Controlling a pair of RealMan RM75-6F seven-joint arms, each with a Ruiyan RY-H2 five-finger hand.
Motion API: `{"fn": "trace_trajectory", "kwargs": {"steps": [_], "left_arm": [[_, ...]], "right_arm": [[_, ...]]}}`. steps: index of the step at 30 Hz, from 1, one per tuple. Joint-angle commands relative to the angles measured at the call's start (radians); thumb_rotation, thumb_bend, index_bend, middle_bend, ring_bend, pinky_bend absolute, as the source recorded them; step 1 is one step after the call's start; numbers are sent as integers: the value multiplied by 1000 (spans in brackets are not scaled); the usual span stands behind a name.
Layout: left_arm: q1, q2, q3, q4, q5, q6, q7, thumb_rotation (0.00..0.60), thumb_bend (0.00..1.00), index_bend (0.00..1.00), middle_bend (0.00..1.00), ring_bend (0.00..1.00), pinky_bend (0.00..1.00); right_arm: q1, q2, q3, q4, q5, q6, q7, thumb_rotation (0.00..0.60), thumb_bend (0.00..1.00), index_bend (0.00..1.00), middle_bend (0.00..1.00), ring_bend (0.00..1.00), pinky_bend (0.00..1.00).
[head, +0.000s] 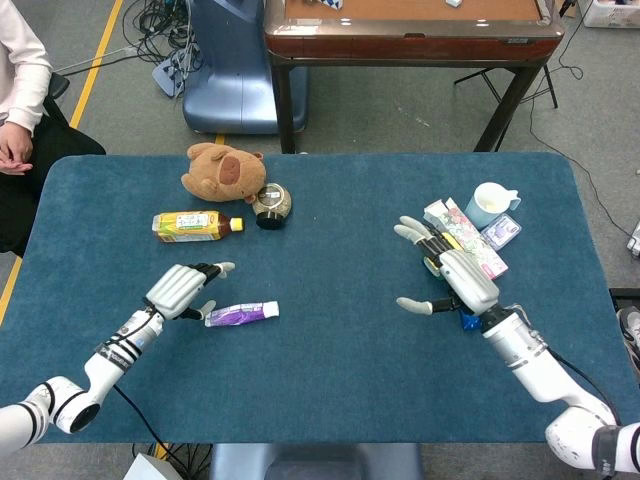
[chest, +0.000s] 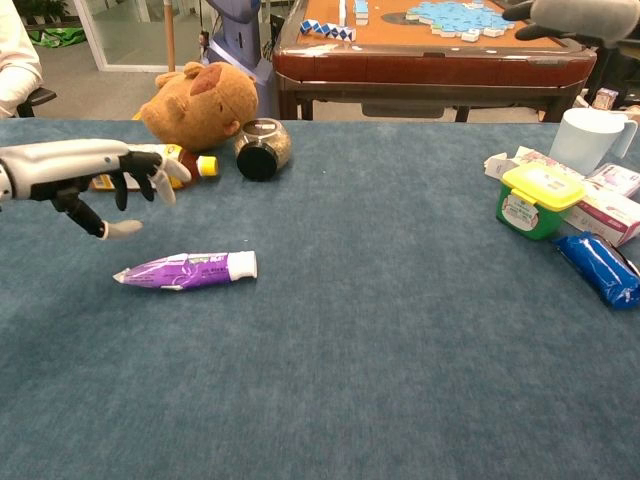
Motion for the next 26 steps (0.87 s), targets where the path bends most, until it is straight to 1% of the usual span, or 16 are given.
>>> {"fn": "trace_trajectory", "kwargs": {"steps": [1,2,3,4,5,6,10,13,15,21,26], "left_arm": [[83,49,-28,-67,-75,90,54,600,350,128,262,263,352],[101,58,-31,-81,-89,109,69,600,342,128,262,263,349],[120,66,-35,-93,-104,130,84,600,335,128,262,263,348],[145,76,-39,-110,-124,159,103,600,332,128,262,263,348],[163,84,-42,-122,-137,181,118,600,330,128,262,263,348],[182,92,-44,-134,-150,202,134,600,330,129,262,263,348],[264,118,-48,-173,-185,315,225,600,330,137,262,263,348],[324,136,-44,-209,-190,393,252,600,330,154,262,263,347],[360,147,-38,-233,-185,436,264,600,330,164,262,263,345],[432,162,-9,-290,-126,536,345,600,330,175,262,263,340],[475,168,-8,-339,-98,594,386,600,330,194,262,264,335]], "right_arm": [[-38,32,-23,9,40,-2,-71,359,0,0,0,0,0],[-49,33,-26,12,51,7,-98,401,0,0,0,0,0],[-61,31,-29,16,60,19,-130,478,0,0,0,0,0],[-78,29,-32,21,73,37,-177,542,0,0,0,0,0],[-92,27,-34,24,85,52,-215,577,0,0,0,0,0],[-109,24,-38,26,95,73,-257,597,0,0,6,0,0],[-185,12,-55,41,129,172,-438,600,2,0,50,0,0],[-243,-1,-73,50,140,241,-535,600,6,0,75,0,0],[-282,-11,-83,56,145,284,-568,600,7,0,80,0,0],[-372,-28,-110,75,131,360,-549,600,7,13,87,0,0],[-420,-34,-125,78,121,384,-545,600,7,16,91,0,0]]}}
